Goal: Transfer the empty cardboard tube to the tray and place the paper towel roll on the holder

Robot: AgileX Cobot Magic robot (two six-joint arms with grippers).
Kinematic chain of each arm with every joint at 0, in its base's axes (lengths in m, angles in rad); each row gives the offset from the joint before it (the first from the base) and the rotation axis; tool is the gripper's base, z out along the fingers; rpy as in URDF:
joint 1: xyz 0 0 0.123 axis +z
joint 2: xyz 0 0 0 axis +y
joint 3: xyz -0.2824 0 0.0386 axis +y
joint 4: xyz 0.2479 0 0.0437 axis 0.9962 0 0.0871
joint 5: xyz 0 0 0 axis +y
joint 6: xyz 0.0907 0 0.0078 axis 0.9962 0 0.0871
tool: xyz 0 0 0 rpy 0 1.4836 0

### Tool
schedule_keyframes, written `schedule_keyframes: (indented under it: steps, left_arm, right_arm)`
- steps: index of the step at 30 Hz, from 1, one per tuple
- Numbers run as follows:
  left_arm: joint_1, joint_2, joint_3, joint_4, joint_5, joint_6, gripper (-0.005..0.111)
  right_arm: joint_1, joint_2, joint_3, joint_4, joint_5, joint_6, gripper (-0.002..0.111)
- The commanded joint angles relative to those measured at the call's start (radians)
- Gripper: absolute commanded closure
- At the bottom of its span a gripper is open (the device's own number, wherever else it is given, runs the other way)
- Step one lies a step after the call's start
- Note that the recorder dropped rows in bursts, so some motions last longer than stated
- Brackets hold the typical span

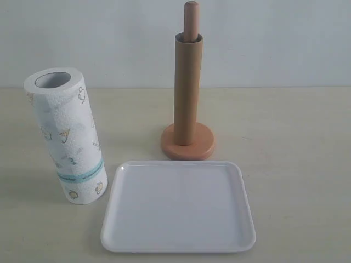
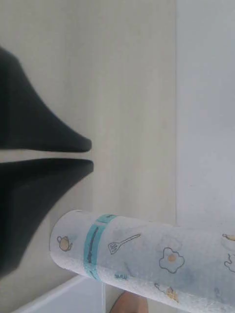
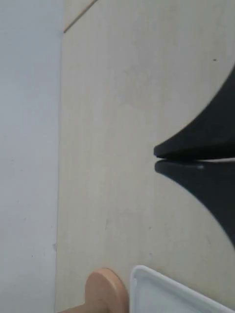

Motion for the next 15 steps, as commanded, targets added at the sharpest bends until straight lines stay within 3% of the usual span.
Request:
schedule_keyframes:
  steps: [1, 7, 11, 12, 14, 15]
  left_arm:
    - [0.005, -0.002, 0.004, 0.000, -0.003, 0.005, 0.103]
    - [0.005, -0.002, 0.004, 0.000, -0.003, 0.005, 0.103]
    - [0.005, -0.002, 0.004, 0.000, -0.003, 0.005, 0.103]
    - [0.005, -0.002, 0.004, 0.000, -0.003, 0.005, 0.103]
    - [0.005, -0.002, 0.004, 0.000, -0.003, 0.005, 0.103]
    - [0.005, -0.002, 0.004, 0.000, -0.003, 0.005, 0.103]
  right_arm:
    - [0.000, -0.005, -0.001, -0.012, -0.196, -0.018, 0.109]
    - [0.000, -0.005, -0.001, -0.002, -0.424, 0.006, 0.109]
    - [0.000, -0.005, -0.001, 0.027, -0.703, 0.248, 0.109]
    - [0.000, -0.005, -0.001, 0.017, -0.936, 0.346, 0.109]
    - [0.000, -0.005, -0.038, -0.037, -1.069, 0.398, 0.109]
    - [0.000, -0.005, -0.074, -0.068, -1.046, 0.406, 0.109]
